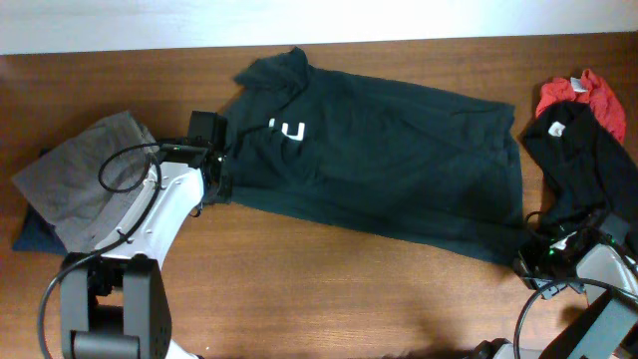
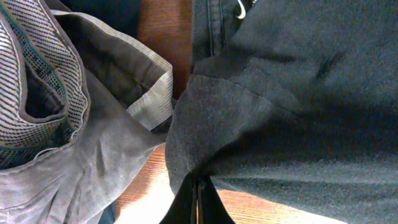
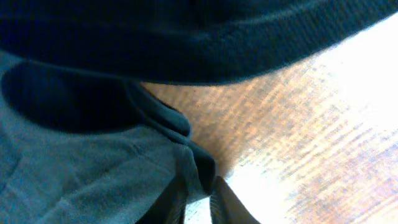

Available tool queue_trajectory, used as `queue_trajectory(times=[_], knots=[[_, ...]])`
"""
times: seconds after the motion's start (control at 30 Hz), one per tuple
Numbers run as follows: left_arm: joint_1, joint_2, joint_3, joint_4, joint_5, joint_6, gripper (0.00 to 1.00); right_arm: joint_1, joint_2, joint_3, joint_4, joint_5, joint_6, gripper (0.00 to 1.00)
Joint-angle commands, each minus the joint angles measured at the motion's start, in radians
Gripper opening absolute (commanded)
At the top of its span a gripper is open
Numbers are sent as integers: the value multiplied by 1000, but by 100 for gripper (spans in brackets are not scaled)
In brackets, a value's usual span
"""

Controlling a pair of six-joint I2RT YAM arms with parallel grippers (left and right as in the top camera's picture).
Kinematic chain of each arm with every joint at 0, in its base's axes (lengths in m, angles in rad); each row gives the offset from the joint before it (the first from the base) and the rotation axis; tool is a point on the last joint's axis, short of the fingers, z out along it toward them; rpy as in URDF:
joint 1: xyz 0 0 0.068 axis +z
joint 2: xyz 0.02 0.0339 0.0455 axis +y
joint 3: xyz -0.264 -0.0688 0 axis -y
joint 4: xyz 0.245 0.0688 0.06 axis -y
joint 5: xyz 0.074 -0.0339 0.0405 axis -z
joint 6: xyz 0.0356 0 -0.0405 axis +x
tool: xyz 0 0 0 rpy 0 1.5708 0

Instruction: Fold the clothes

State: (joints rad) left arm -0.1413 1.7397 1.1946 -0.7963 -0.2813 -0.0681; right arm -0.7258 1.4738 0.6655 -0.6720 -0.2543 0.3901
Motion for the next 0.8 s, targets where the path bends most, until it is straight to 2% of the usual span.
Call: queue_trajectory(times=[0.0,0.13,0.3,0.43,0.77], knots=[[0,-6,8,-1,-22,12,1,-1,1,-3,-4,44,19,13],[0,-7,9,-10,-23,4,0,-1,0,8,-21,99,19,4],[1,-19,9,-45,-30,-98,0,-26,-1,132,-187,248,19,4],[1,-37,9,-112,-8,-167,0,-33,-9,201,-280,267,32,4],[1,-39,9,-295,8,-224,0,-33,-16,220,-395,345,35,4]])
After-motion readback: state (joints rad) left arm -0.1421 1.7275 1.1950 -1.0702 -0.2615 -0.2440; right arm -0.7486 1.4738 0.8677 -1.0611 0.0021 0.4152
